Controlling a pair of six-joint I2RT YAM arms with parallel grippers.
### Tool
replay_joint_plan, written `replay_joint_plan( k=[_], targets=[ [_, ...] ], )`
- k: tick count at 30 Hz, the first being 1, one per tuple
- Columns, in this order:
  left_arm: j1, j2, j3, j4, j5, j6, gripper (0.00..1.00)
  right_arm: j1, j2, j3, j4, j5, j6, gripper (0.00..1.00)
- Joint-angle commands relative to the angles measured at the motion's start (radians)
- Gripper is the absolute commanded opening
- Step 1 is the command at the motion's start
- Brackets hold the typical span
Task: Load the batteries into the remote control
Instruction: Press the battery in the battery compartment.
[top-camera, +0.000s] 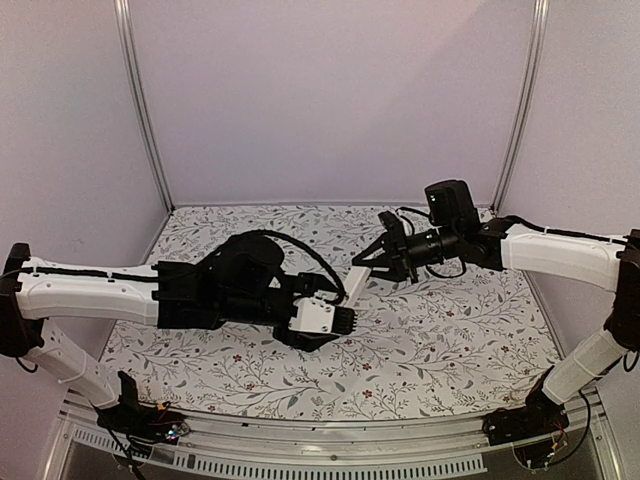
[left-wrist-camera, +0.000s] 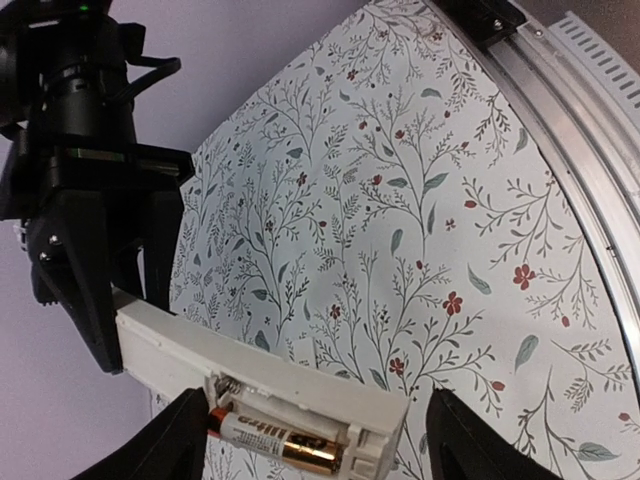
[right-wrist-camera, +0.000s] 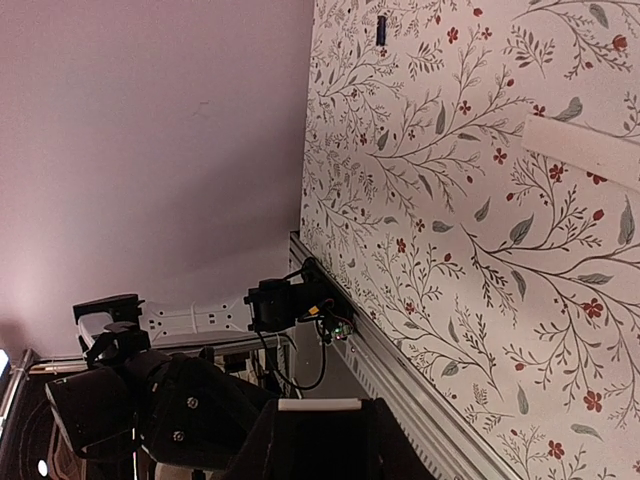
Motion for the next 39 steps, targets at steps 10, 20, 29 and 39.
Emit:
replay_joint_plan(
  k=[10, 20, 29, 39],
  targets=[
    [0.003, -0.007, -0.031, -0.070, 0.019, -0.001, 0.69, -0.036, -0.066, 0.020, 0.090, -0.033, 0.046, 0.00],
    [0.003, -0.014, -0.038, -0.081, 0.014, 0.001, 0.59, -0.043, -0.069, 0.014, 0.133, -0.038, 0.055, 0.00],
    [0.003, -0.017, -0.019, -0.053, -0.024, -0.020, 0.85, -0.043, -0.069, -0.021, 0.134, -0.020, 0.021, 0.00],
    [0.003, -0.074, 0.065, -0.013, 0.005, -0.187, 0.98, -0.043, -0.054, -0.099, 0.132, 0.039, -0.179, 0.00]
  ],
)
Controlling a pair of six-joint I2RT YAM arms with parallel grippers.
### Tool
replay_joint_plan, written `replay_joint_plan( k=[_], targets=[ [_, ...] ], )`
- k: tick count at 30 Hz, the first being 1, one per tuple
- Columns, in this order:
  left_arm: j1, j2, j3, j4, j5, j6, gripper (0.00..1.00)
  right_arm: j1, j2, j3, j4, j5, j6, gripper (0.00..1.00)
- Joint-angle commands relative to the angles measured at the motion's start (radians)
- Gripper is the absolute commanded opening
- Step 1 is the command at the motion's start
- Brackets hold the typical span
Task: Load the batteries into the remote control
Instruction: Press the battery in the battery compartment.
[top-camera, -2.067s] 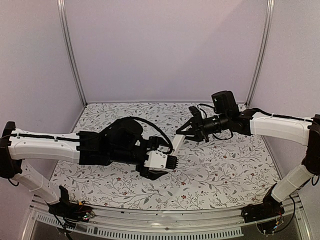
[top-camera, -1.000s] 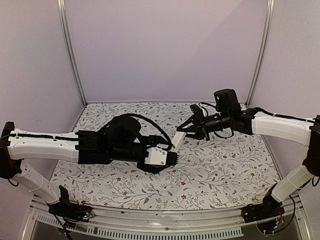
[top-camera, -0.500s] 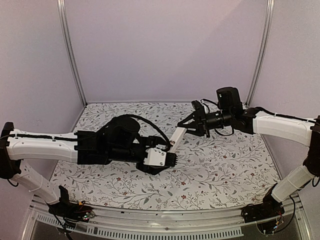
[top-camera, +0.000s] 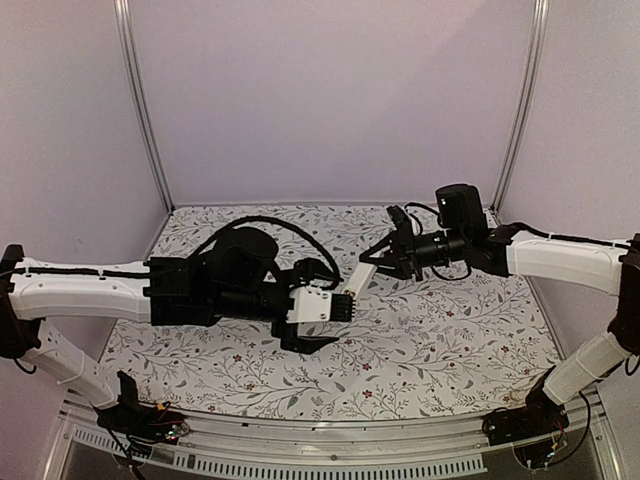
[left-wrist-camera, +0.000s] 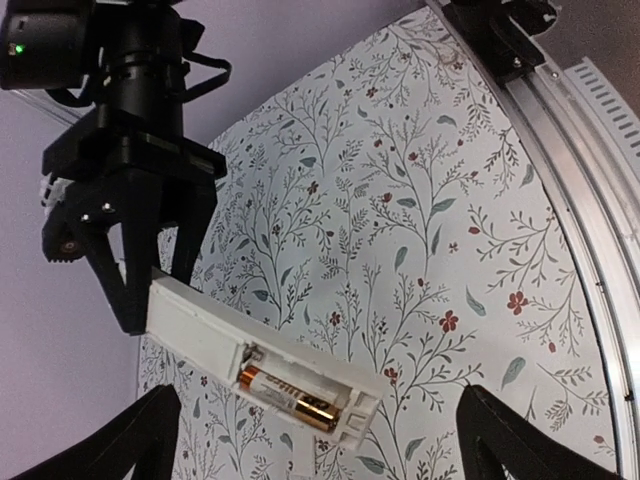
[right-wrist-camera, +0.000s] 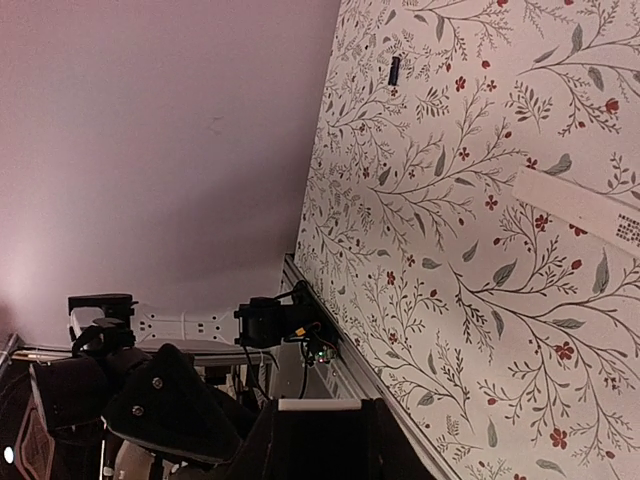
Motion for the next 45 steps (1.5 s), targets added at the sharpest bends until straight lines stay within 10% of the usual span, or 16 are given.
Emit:
replay_joint_plan(
  k=[1, 9, 18, 45],
  targets=[
    [0.005, -0.059, 0.055, 0.019, 0.003, -0.150, 0.99, -0.004, -0.020, -0.031, 0.027, 0.028, -0.130, 0.00],
    [0.148, -0.068, 0.113, -0.040, 0.056, -0.707, 1.00, -0.005, -0.062, -0.041, 0.037, 0.030, -0.269, 0.00],
    [0.201, 0.040, 0.154, -0.087, 0.189, -0.970, 0.91, -0.003, -0.112, -0.036, 0.036, 0.036, -0.341, 0.00],
    [0.237, 0.233, 0.203, -0.086, 0.234, -1.106, 0.42, 0.009, -0.151, -0.012, 0.061, -0.006, -0.334, 0.00]
  ],
)
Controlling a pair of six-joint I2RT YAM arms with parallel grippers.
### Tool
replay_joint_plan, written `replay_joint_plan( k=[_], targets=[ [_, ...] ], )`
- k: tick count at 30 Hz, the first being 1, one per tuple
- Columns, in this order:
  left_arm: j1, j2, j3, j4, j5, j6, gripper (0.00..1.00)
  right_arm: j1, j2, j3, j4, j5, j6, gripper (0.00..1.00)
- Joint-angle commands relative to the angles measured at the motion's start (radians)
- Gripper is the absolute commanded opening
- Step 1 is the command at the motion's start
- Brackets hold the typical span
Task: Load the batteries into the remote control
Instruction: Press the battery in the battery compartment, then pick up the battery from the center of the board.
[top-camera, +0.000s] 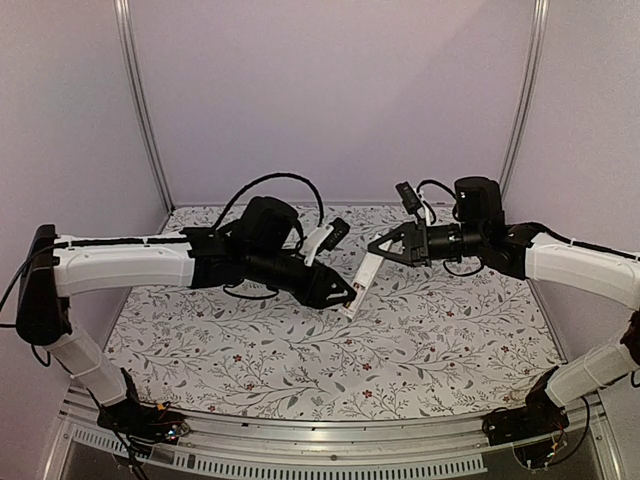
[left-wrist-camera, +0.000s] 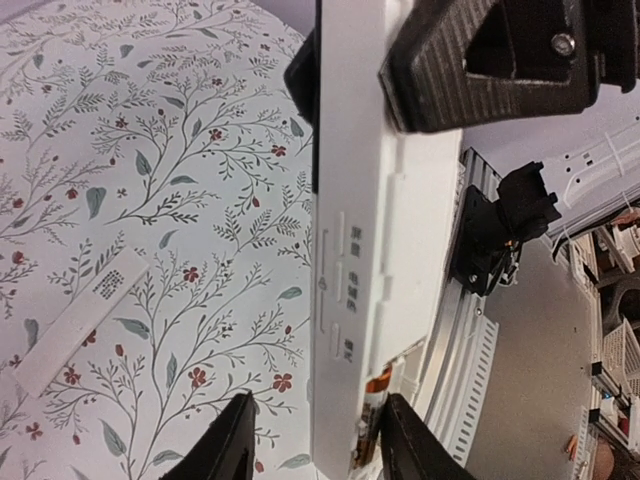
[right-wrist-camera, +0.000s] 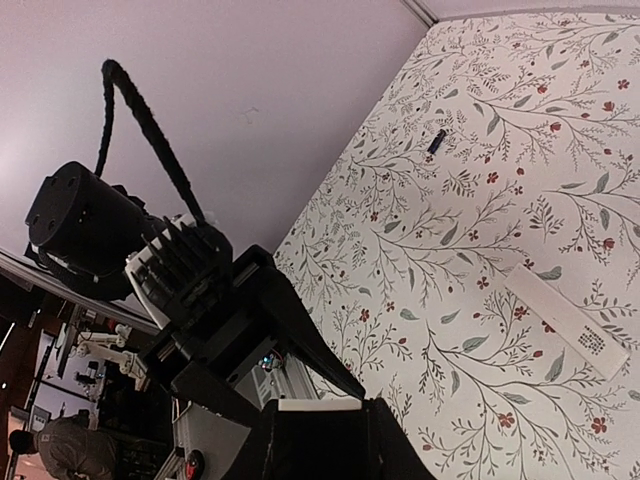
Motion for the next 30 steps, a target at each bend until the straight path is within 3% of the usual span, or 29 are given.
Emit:
replay_joint_plan(
  k=[1, 3, 6, 8, 13, 19, 25, 30],
  targets=[
    [0.035, 0.021, 0.027, -0.056, -0.087, 0.002, 0.42, 0.005, -0.034, 0.021, 0.037, -0.026, 0.010, 0.00],
    [0.054, 0.019, 0.031, -0.067, -0.089, 0.007, 0.45, -0.002, -0.033, 0.014, 0.033, -0.012, 0.006, 0.00],
    [0.096, -0.010, 0.030, -0.081, -0.062, 0.020, 0.69, -0.031, -0.023, -0.012, 0.025, 0.020, 0.011, 0.00],
    [0.150, -0.039, 0.020, -0.089, -0.077, 0.015, 0.74, -0.059, -0.011, -0.033, 0.016, 0.036, 0.018, 0.00],
    [0.358, -0.044, 0.041, -0.241, -0.174, -0.003, 0.73, -0.100, 0.001, -0.069, 0.011, 0.037, 0.010, 0.00],
    [0.600, 0.091, 0.115, -0.436, -0.318, -0.014, 0.67, -0.107, 0.000, -0.073, 0.013, 0.000, -0.019, 0.00],
    [0.717, 0.234, 0.199, -0.523, -0.384, 0.011, 0.57, -0.107, -0.008, -0.076, 0.015, -0.048, -0.048, 0.00],
    [0.765, 0.316, 0.280, -0.547, -0.325, 0.028, 0.52, -0.107, -0.012, -0.079, 0.019, -0.063, -0.057, 0.00]
  ],
)
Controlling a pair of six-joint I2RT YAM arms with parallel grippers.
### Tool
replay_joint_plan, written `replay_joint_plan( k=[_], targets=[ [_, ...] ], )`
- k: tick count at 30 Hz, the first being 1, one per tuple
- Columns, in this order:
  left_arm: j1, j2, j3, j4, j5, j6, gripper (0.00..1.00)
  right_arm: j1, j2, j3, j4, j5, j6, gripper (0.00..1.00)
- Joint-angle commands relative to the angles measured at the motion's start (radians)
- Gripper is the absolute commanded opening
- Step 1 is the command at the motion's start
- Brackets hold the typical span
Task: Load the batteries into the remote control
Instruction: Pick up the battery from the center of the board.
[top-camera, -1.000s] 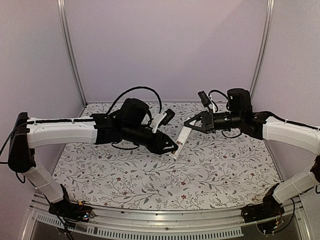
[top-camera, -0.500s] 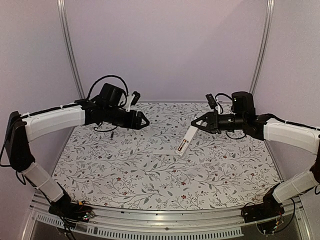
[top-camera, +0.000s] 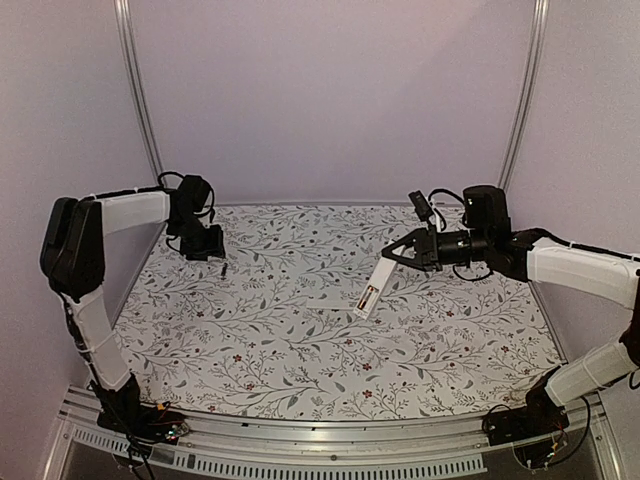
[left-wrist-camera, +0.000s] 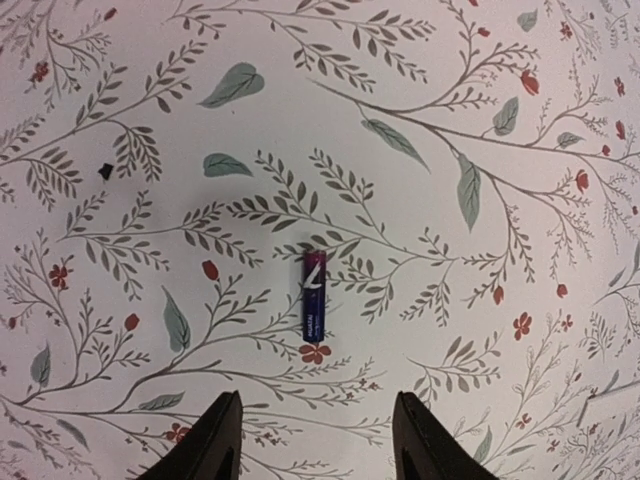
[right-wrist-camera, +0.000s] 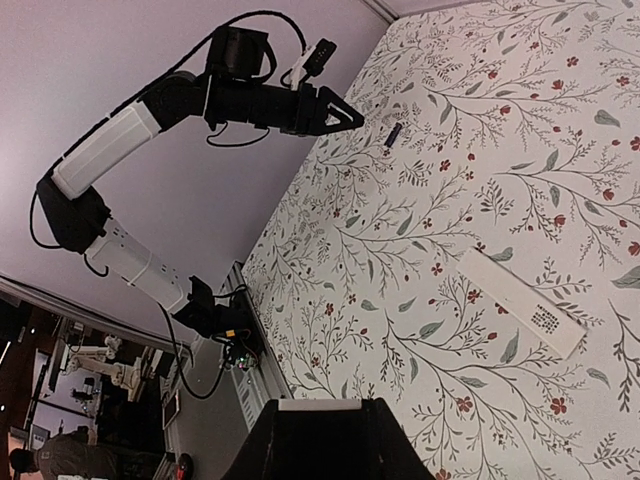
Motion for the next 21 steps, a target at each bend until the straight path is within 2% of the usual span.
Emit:
replay_joint_plan(
  k=[1, 8, 12, 21],
  targets=[
    [0.025, 0.054, 0.092, -0.072, 0.014, 0.037, 0.52, -0.004, -0.009, -0.007, 0.013, -0.034, -0.023, 0.00],
    [0.024, 0.174, 0.233, -0.131, 0.038, 0.079, 0.51, -0.003, 0.030, -0.002, 0.031, -0.036, 0.009, 0.00],
    [0.012, 0.235, 0.303, -0.175, 0.007, 0.091, 0.44, -0.006, 0.063, -0.004, 0.070, -0.046, 0.050, 0.00],
    [0.000, 0.306, 0.319, -0.197, -0.009, 0.100, 0.37, -0.016, 0.136, -0.032, 0.188, -0.082, 0.167, 0.00]
  ],
)
